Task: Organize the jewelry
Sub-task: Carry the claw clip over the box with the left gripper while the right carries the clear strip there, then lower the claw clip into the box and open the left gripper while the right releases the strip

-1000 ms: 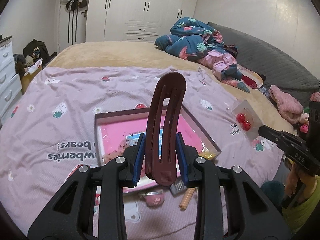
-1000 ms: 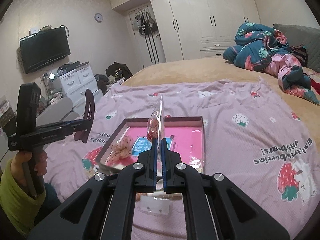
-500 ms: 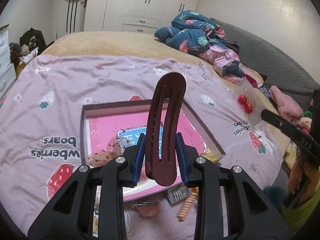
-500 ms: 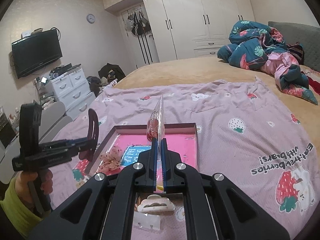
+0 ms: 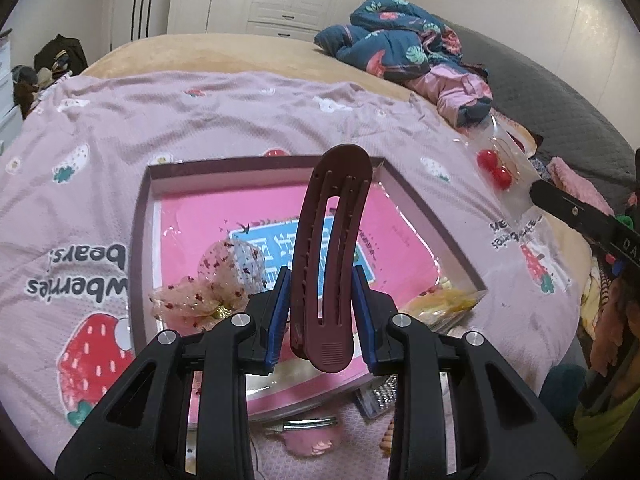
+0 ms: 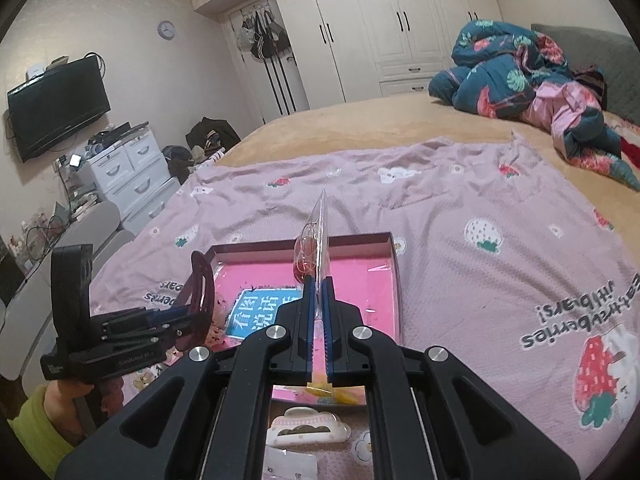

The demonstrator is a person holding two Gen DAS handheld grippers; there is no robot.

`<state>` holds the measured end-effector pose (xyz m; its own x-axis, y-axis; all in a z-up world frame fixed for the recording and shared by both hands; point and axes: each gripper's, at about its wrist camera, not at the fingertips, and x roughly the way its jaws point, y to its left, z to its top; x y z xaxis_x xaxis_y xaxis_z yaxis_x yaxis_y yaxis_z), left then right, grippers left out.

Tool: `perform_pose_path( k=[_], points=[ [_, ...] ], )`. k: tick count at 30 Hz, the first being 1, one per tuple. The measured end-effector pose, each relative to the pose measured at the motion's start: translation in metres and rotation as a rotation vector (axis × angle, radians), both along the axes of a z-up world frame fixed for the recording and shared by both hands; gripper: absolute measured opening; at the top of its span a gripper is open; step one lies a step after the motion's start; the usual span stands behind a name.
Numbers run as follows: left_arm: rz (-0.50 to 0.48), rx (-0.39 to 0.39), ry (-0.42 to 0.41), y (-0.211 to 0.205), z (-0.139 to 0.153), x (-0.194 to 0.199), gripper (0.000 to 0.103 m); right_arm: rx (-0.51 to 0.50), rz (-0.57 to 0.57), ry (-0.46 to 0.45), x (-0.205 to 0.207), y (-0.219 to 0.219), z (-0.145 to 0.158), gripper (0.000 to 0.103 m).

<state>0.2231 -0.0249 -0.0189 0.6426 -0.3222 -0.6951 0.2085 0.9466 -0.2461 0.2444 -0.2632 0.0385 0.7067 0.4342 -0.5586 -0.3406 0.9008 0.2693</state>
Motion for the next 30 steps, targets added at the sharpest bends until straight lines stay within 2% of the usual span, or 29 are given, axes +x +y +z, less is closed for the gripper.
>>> perform_pose_path(
  k=[9,16,30],
  points=[
    [-0.016,0.016,0.036,-0.006,-0.019,0.007,0.022,0.01,-0.034,0.054,0.016,-0.001,-0.028,0.004],
    [-0.013,0.03,0.055,-0.006,-0.026,0.009,0.022,-0.021,-0.049,0.08,0.021,0.002,-0.053,0.004],
    [0.0,0.027,0.058,-0.003,-0.025,0.005,0.023,-0.062,-0.064,0.147,0.025,0.007,-0.086,0.004]
  ],
)
